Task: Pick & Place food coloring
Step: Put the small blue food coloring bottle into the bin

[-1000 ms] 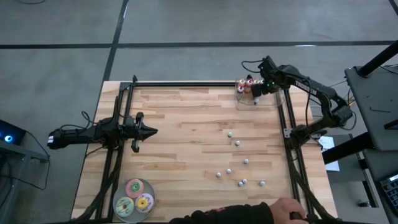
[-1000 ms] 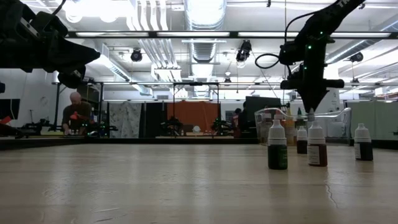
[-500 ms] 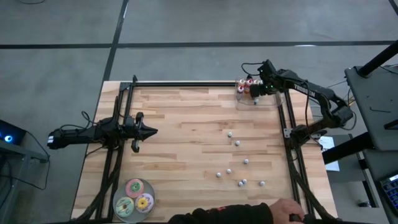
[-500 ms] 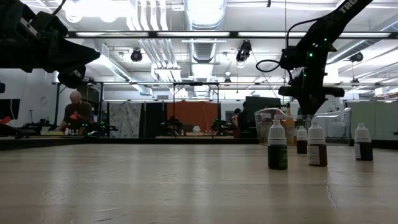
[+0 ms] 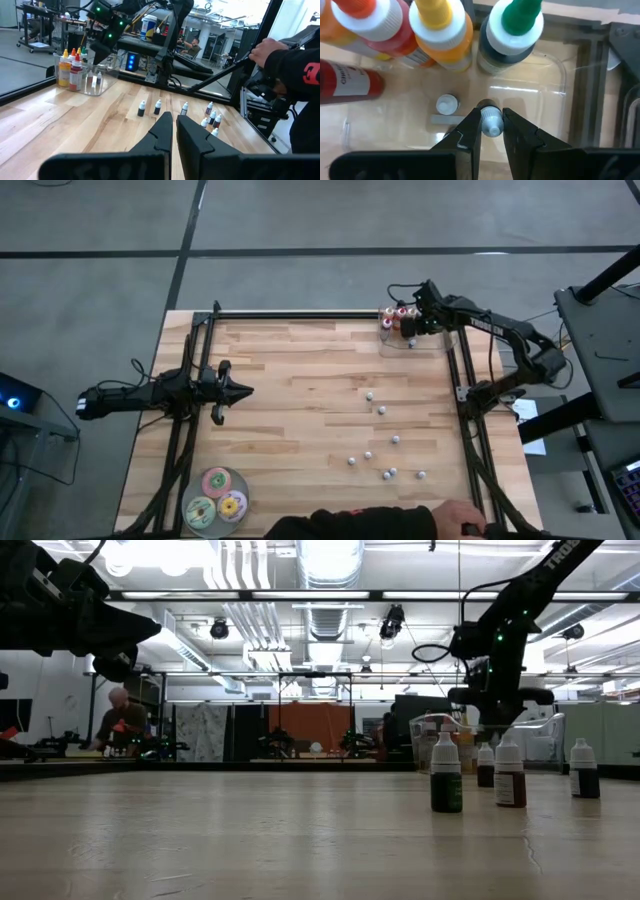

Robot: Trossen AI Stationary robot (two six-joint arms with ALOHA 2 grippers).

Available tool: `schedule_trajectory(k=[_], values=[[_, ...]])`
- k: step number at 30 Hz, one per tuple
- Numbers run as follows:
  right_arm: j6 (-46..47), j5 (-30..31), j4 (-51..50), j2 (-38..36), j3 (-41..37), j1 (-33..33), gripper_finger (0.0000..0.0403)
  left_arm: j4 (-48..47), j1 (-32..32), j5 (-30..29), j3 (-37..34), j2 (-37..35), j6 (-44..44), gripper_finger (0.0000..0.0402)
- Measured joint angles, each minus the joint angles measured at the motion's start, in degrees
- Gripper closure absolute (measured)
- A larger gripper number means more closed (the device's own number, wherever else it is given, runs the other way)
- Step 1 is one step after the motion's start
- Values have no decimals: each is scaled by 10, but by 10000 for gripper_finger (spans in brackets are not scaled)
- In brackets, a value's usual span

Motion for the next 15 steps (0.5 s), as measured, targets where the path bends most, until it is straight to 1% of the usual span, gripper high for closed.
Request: schedule_trajectory(k=[7, 15], values=[[9, -1, 29, 16, -11, 0, 344, 0, 0, 0, 0, 0, 0, 402], [10, -1, 39, 31, -15, 0, 344, 0, 0, 0, 0, 0, 0, 402]])
